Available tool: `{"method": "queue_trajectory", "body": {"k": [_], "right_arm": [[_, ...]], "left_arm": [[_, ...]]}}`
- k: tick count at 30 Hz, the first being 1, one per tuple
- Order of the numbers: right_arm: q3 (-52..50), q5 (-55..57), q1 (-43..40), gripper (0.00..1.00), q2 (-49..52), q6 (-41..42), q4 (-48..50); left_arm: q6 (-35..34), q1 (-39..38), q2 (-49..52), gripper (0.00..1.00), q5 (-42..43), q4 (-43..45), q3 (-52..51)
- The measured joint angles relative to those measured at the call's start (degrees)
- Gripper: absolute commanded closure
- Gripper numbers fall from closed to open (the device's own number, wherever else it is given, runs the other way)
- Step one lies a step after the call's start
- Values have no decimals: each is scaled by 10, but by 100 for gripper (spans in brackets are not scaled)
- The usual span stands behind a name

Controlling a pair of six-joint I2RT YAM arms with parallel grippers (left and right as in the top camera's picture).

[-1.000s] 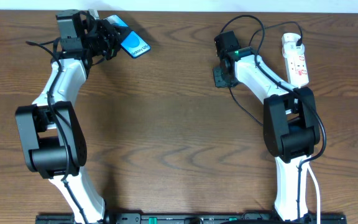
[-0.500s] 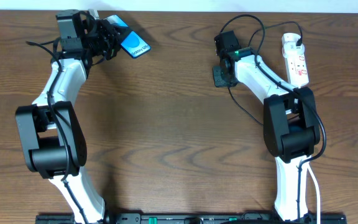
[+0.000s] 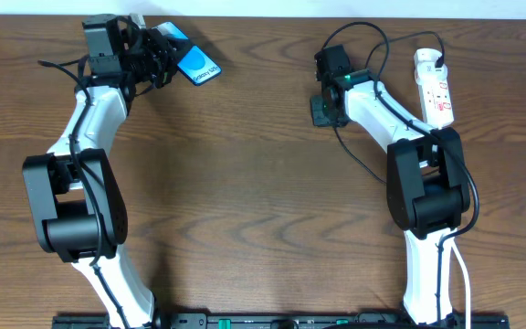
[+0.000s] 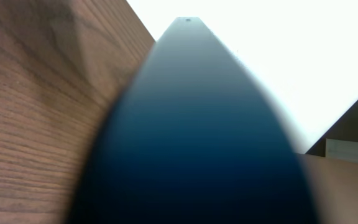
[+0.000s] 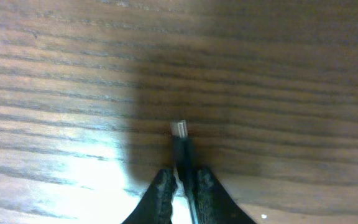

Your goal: Plug charger to phone and switch on socket

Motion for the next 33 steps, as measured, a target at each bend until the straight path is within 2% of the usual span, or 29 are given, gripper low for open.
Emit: {"method": "queue_trajectory", "body": {"k": [5,23,33], "right_arm": [[0,-6,0,99,0,1,0],[0,-14,0,99,0,2,2],[0,-99,-1,99,0,1,16]], "left_arm": [[0,0,0,93,0,0,0],[0,0,0,93,0,0,0],[0,0,0,93,0,0,0]]}}
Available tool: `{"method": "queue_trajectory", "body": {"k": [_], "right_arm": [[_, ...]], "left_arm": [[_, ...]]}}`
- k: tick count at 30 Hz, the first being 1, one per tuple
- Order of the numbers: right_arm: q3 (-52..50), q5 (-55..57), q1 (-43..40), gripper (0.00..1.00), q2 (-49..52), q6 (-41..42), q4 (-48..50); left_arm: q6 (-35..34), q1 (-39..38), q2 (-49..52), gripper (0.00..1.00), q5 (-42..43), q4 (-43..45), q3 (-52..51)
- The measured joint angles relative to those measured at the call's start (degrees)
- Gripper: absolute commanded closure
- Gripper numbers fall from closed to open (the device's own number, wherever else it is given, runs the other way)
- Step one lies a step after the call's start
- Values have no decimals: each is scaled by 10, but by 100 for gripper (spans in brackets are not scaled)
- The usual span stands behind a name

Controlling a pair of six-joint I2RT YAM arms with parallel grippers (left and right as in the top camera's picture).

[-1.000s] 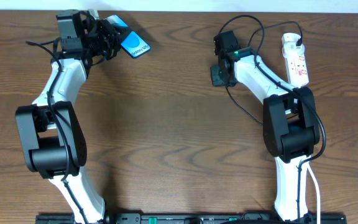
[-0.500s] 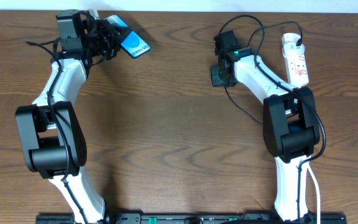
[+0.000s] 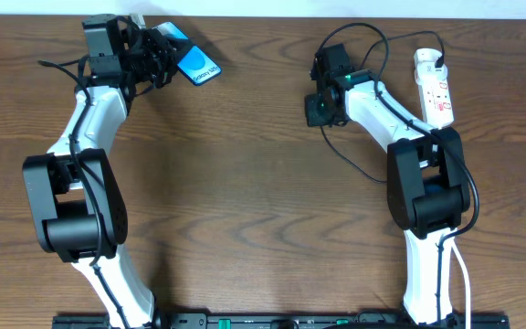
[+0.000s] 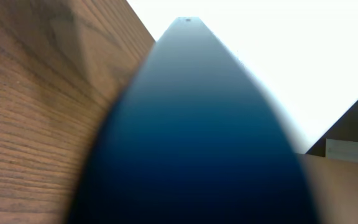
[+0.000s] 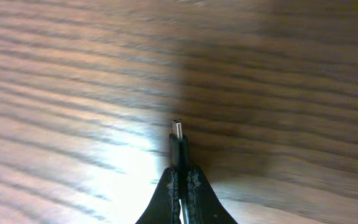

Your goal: Plug charger to phone and switch on socket

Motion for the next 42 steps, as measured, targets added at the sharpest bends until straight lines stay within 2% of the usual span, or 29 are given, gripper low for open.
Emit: {"method": "queue_trajectory", "body": {"k": [13,29,42], "right_arm": [[8,-184,-3,99,13,-51,-8],[16,-396,-24,99,13,-215,-41],[16,-521,-16,99,7,-287,-40]], "left_arm": [[0,0,0,93,0,0,0],[0,0,0,93,0,0,0],[0,0,0,93,32,0,0]]}}
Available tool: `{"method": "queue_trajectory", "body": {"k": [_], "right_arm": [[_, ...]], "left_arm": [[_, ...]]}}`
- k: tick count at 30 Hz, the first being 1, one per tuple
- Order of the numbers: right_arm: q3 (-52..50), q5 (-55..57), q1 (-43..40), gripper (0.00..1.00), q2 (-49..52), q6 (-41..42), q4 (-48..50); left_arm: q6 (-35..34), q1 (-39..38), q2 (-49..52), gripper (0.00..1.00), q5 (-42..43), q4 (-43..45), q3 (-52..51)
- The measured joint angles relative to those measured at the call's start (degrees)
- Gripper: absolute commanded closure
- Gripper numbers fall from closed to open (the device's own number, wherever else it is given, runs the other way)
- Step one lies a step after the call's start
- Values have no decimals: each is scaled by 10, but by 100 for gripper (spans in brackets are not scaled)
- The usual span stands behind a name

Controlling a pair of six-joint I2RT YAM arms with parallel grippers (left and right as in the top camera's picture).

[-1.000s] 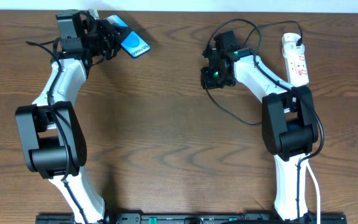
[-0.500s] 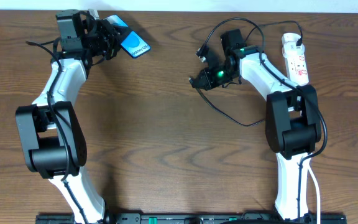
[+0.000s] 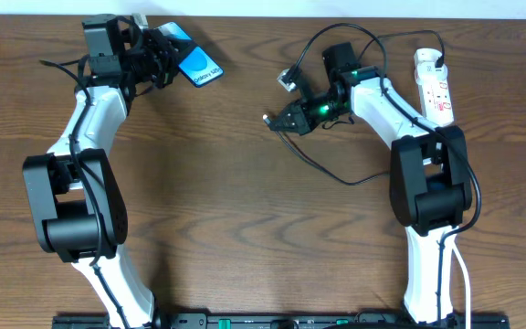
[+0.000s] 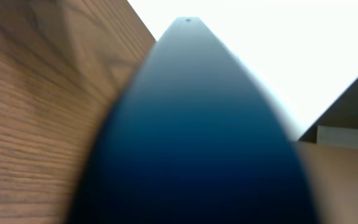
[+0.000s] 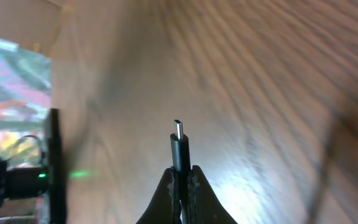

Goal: Plug charger to phone and switch on socket
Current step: 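Swing the right gripper left, bringing the plug under the phone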

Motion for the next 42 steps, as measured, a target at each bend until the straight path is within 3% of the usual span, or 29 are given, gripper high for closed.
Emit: {"method": "queue_trajectory", "body": {"k": [10,24,42], "right_arm": [[1,-134,30,99,0,5,76],[11,-238,70,99,-2,208,351],[11,-247,70,99,-2,280,414]], "left_arm": [[0,0,0,93,47,0,0],[-15,2,0,93,125,93,0],[-35,19,0,93,169,136,0]]}}
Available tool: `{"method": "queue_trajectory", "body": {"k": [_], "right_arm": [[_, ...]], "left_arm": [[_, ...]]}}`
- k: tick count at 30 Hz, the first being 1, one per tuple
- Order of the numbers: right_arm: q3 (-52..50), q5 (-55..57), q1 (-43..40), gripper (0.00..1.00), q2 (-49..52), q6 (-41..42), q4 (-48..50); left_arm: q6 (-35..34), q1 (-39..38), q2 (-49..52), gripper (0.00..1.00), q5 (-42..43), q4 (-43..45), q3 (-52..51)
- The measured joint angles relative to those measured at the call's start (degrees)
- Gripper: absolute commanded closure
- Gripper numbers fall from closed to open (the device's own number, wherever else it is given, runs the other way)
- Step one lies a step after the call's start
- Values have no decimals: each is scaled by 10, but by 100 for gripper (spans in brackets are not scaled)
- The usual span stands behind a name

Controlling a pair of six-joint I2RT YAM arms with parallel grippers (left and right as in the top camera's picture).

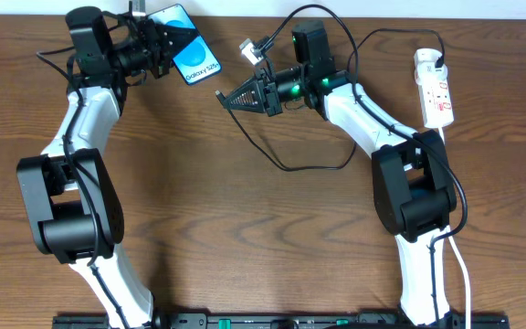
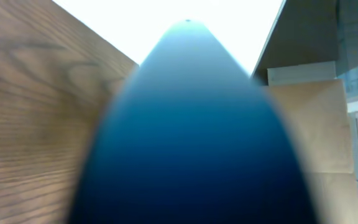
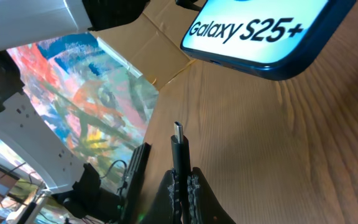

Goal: Plug charger to phone and switch on socket
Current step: 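Swing the right gripper left, bringing the plug under the phone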

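My left gripper [image 1: 164, 44] is shut on a dark blue phone [image 1: 190, 57] and holds it tilted above the table's far left edge, its lit screen reading "Galaxy S25+". The phone [image 2: 188, 137] fills the left wrist view as a blur and hides the fingers. My right gripper [image 1: 234, 98] is shut on the black charger plug [image 3: 179, 146]. The metal tip points at the phone's lower edge [image 3: 266, 31], a short gap away. The black cable [image 1: 286, 166] loops back to the white power strip [image 1: 434, 87] at the far right.
A small white tag [image 1: 248, 47] hangs on the cable near the far edge. The cable's slack lies on the wood table [image 1: 245, 238] between the arms. Beyond the table edge the right wrist view shows cardboard [image 3: 166, 31] and a colourful panel [image 3: 98, 106].
My right gripper has moved left and toward the far edge with the plug, now close to the phone. The left gripper has raised and turned the phone toward it.
My right gripper was low over the table with its fingers around the plug, while the left held the phone at the far left. Then the fingers were shut on the plug. Later the plug was off the table, pointing left. Now it faces the phone's lower edge.
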Motion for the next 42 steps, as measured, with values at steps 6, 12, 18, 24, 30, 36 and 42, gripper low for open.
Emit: {"method": "queue_trajectory", "body": {"k": [6,12,18,24,30,36,42], "right_arm": [[0,-1,0,99,0,11,21],[0,0,0,99,0,33,49],[0,5,0,99,0,43,51],[0,10,0,99,0,54,69],[0,14,0,99,0,58,78],[0,15,-5,99,0,60,79],[0,17,-9,99,0,68,87]], "left_arm": [[-7,-2,0,93,5,26,0],[-11,-10,0,93,8,61,0],[-12,-22,0,93,9,73,0],[-13,-21,0,93,8,86,0],[-24,-21,0,93,8,98,0],[-26,-21,0,93,6,100,0],[-26,-21,0,93,6,109,0]]}}
